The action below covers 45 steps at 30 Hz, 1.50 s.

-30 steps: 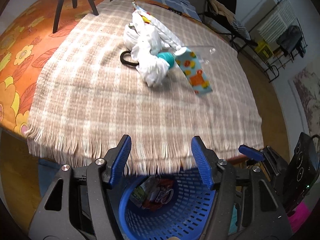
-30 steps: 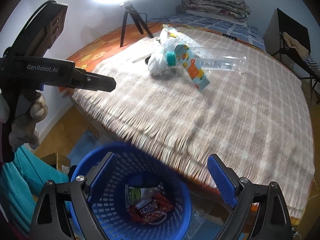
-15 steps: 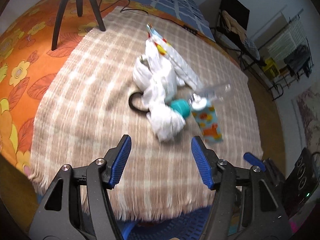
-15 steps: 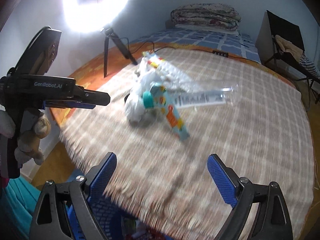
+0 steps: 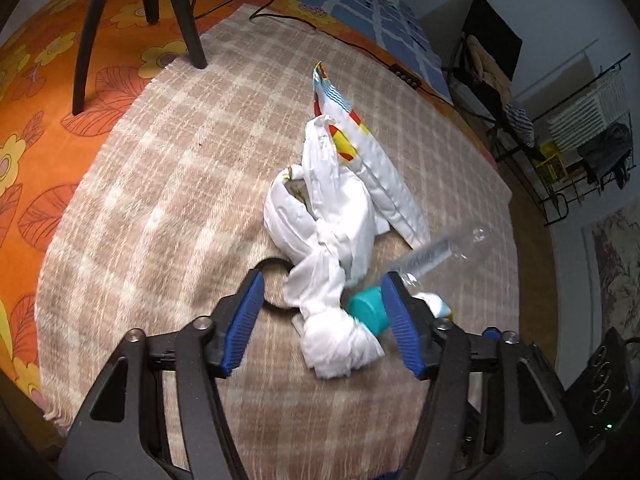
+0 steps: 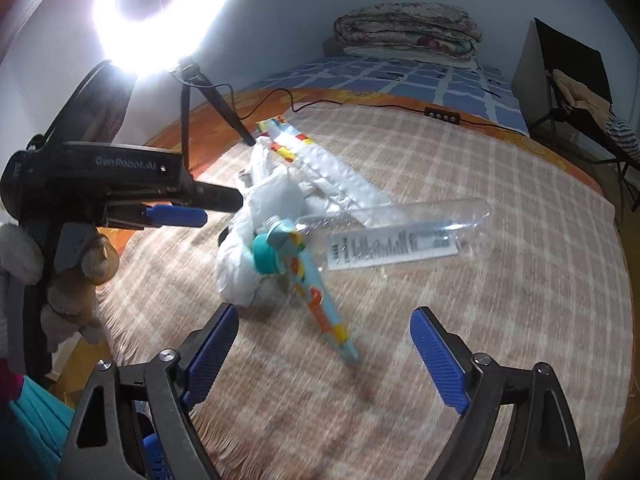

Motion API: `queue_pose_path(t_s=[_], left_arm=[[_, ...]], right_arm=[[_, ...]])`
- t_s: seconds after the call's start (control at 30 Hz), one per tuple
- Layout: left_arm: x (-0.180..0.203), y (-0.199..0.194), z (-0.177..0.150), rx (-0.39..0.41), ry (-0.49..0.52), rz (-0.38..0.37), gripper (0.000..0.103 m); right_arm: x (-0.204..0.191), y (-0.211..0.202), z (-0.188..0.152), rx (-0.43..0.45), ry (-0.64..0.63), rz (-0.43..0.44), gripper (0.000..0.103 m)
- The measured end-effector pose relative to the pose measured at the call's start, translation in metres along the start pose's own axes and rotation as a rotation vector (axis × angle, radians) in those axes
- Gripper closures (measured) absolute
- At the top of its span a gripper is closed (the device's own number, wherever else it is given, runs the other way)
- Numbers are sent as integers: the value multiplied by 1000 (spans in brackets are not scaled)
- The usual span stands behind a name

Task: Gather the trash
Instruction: 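Close the left gripper on the white plastic bag, then grasp the colourful tube with the right gripper while the left gripper holds the white tissue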

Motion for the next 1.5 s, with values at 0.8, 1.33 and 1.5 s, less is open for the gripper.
queue_pose_path(t_s=[0.8, 1.33, 1.5], left_arm=[[11, 15, 3, 22, 71, 65, 98], [10, -36, -4, 99, 108, 30, 101], [16, -55, -16, 117, 127, 4, 101]], right_arm=[[-7, 26, 3, -50, -44, 30, 86], [-20, -2, 2, 4, -72, 42, 98], [-19, -14, -2, 14, -72, 46, 98]])
Point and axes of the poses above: each gripper's, at about its wrist camera, not at the fingertips, and y roughly the way its jaws point, x to its right, z to its top, the point moved 3 cm from there along y, roughly the way its jaws point
